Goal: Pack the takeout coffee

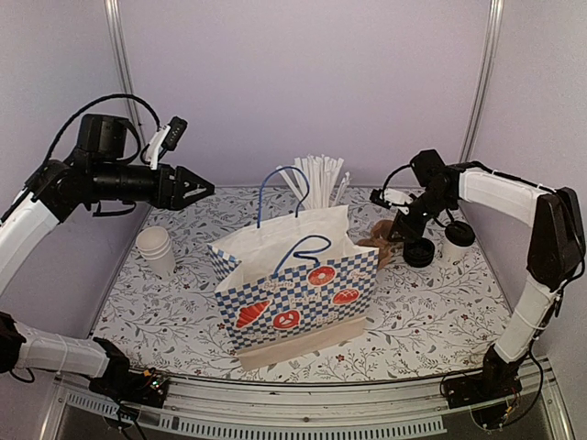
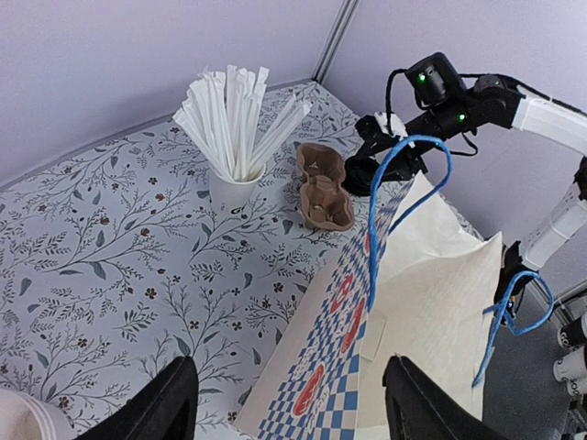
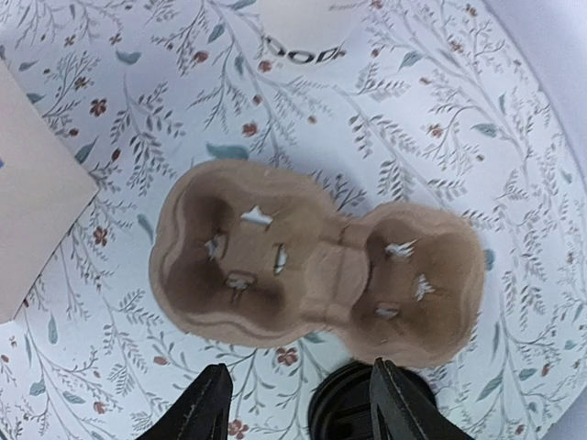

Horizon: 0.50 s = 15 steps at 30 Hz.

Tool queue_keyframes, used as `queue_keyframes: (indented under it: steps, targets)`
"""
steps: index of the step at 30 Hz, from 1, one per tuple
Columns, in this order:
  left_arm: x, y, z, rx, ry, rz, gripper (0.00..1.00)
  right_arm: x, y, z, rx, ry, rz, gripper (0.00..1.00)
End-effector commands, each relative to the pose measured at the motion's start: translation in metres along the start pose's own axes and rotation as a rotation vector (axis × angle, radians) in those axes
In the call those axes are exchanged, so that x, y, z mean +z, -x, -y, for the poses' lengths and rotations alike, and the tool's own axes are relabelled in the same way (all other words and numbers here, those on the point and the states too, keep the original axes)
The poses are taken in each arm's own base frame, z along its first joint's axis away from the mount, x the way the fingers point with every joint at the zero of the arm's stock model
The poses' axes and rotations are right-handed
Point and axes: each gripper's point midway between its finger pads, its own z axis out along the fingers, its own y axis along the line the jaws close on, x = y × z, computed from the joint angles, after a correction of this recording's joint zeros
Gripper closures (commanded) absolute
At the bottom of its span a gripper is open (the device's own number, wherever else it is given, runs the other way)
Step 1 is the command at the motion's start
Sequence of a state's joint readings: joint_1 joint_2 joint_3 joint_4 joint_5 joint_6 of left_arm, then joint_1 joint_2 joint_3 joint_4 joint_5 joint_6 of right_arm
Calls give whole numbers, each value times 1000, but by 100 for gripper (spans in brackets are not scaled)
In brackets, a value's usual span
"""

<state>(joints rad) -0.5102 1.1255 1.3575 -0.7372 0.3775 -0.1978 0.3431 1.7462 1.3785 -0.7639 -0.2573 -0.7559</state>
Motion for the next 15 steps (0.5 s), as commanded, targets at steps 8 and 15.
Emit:
queue_keyframes:
  steps: [8,15]
  targets:
    - [-13,0,3,-6,18,33,28,47,21,37,148,1,-36,31]
    - [-13,-5,1,-13,24,26,28,71,8,42,168,3,-98,26]
